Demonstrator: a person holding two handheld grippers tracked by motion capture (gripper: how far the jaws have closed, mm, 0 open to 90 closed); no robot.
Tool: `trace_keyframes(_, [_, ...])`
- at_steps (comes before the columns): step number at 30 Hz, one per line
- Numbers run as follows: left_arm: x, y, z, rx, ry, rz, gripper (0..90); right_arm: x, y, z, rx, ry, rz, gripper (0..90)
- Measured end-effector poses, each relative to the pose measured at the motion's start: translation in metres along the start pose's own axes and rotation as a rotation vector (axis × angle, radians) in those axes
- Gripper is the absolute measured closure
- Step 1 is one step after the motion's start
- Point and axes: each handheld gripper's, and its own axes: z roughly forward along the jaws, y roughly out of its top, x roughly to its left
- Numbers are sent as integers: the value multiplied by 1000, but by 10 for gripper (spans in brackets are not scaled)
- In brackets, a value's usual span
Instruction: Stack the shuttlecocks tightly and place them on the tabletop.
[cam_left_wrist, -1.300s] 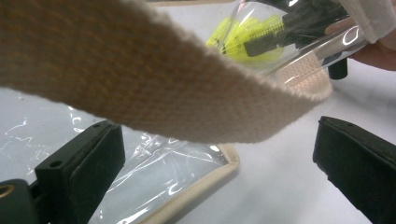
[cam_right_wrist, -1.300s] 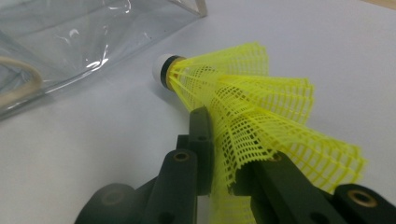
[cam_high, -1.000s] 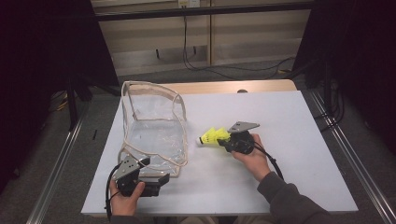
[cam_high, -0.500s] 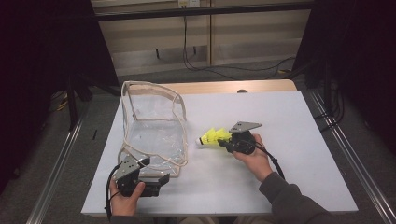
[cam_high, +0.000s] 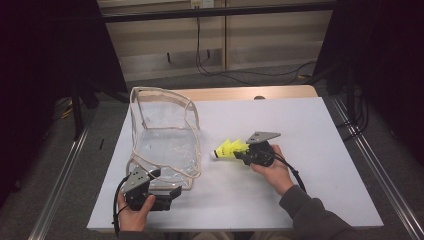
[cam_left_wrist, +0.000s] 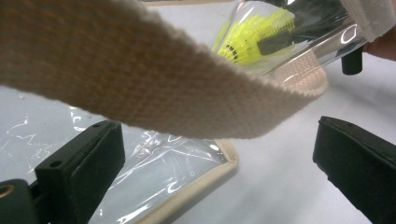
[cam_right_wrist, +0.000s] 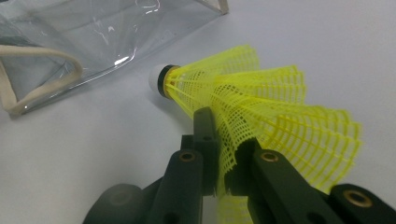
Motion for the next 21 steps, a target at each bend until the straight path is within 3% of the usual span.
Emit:
trace_keyframes(4, [0,0,0,0,0,1,21,1,-2,3,-9,7,20,832])
trace_keyframes(14, [0,0,0,0,-1,2,22,4,-3,8,-32,-4,62,653])
trace_keyframes(21, [0,0,0,-4,-1,0,22,7,-3,17,-30,-26,50,601])
